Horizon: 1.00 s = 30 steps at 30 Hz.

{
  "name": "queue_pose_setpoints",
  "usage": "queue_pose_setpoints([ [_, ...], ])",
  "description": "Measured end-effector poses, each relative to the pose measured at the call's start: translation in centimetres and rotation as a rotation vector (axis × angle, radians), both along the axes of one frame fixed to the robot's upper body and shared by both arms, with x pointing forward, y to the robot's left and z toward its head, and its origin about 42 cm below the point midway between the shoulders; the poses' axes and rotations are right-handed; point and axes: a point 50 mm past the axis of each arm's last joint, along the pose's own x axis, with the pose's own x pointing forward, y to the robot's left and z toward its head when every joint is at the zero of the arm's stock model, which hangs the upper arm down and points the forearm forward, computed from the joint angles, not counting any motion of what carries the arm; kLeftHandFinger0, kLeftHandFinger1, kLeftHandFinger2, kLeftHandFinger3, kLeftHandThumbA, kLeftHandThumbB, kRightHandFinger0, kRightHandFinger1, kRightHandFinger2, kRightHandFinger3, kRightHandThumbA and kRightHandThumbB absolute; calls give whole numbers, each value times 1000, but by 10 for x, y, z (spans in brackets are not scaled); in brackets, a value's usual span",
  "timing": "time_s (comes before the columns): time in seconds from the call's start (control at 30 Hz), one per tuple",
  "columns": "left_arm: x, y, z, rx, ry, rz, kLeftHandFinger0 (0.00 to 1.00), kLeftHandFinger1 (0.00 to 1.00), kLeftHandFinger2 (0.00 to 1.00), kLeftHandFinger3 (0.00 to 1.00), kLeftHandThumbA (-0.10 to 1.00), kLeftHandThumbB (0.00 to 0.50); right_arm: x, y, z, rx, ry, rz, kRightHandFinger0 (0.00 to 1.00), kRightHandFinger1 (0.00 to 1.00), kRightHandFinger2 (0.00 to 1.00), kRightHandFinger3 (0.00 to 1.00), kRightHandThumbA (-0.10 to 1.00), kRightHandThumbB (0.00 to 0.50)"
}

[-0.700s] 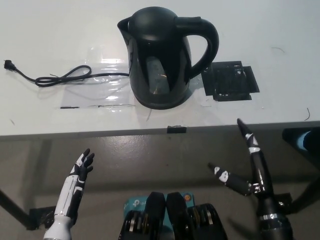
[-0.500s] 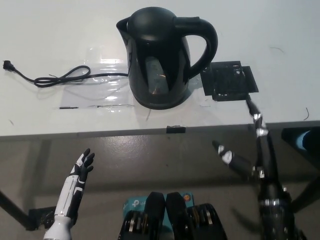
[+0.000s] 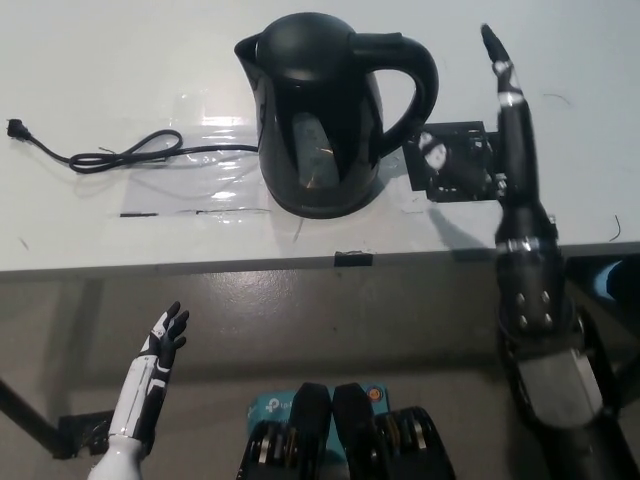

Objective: Use the right hand to grab the handle of the kettle from the base and place it on the right side

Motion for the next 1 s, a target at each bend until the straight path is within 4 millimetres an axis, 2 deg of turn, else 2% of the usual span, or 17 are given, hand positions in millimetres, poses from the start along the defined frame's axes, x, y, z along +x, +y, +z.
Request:
queue_pose_setpoints([
  [0.1, 0, 0, 0, 0, 0, 0, 1000, 1000, 1000, 1000, 1000, 500, 19, 5, 0, -26, 55, -23, 1000, 1000, 1000, 1000, 776, 215],
  [0.3, 0, 0, 0, -1, -2, -1, 989, 1000, 1000, 1000, 1000, 500, 38, 8, -10, -60, 142, -56, 1000, 1000, 1000, 1000, 766, 232],
  [0.67, -3, 0, -2, -1, 3, 0, 982, 1000, 1000, 1000, 1000, 500, 55, 11, -25, -97, 222, -97, 1000, 1000, 1000, 1000, 815, 234],
  [1.0, -5, 1, -3, -1, 7, 0, 956, 1000, 1000, 1000, 1000, 500, 66, 21, -7, -115, 190, -104, 1000, 1000, 1000, 1000, 828, 227],
])
